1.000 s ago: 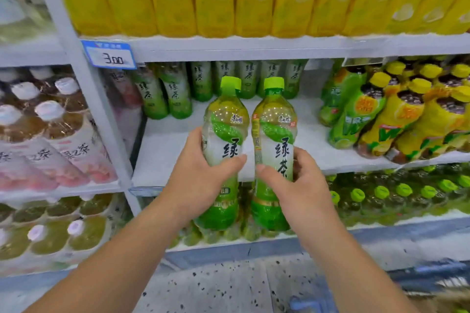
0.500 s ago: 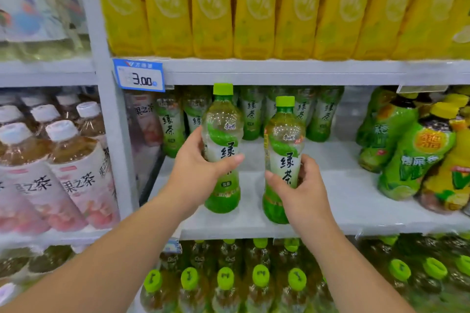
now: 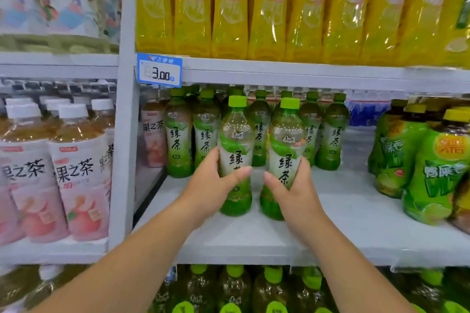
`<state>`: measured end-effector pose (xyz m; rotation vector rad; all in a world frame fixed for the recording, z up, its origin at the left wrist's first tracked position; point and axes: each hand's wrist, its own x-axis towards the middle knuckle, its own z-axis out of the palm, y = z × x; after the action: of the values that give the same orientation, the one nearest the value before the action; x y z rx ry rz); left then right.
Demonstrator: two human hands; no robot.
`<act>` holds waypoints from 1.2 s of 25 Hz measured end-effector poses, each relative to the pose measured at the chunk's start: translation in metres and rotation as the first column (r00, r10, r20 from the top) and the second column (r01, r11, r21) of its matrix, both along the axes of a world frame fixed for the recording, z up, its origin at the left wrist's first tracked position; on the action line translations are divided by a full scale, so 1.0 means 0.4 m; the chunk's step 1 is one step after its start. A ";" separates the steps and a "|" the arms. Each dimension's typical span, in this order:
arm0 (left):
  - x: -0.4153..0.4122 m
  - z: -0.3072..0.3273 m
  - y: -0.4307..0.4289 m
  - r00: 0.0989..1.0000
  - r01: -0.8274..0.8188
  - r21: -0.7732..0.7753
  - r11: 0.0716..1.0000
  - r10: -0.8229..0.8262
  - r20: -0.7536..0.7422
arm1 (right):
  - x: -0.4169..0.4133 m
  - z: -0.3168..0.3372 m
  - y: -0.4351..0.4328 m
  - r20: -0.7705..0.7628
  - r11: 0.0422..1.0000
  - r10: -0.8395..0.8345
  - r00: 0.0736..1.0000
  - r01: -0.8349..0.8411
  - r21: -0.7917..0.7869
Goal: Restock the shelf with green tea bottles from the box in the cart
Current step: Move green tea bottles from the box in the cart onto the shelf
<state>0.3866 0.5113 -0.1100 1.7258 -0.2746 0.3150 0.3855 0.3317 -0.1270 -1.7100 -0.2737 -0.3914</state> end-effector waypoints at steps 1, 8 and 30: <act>-0.007 -0.013 0.006 1.000 -0.005 0.059 0.998 0.005 -0.010 | -0.002 0.001 -0.003 -0.019 0.999 0.030 0.999 -0.030 -0.018; 0.008 -0.018 0.016 0.984 -0.172 0.316 0.933 0.181 0.000 | 0.017 -0.001 -0.031 -0.140 0.968 -0.023 0.990 -0.013 -0.250; 0.176 -0.045 -0.076 0.823 -0.537 0.574 0.619 0.535 0.193 | 0.274 -0.043 -0.002 -0.117 0.935 -0.181 0.977 0.134 -0.329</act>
<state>0.4569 0.4808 -0.1280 2.4468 0.1921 0.7337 0.4951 0.3310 -0.1442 -2.0783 -0.0951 -0.3507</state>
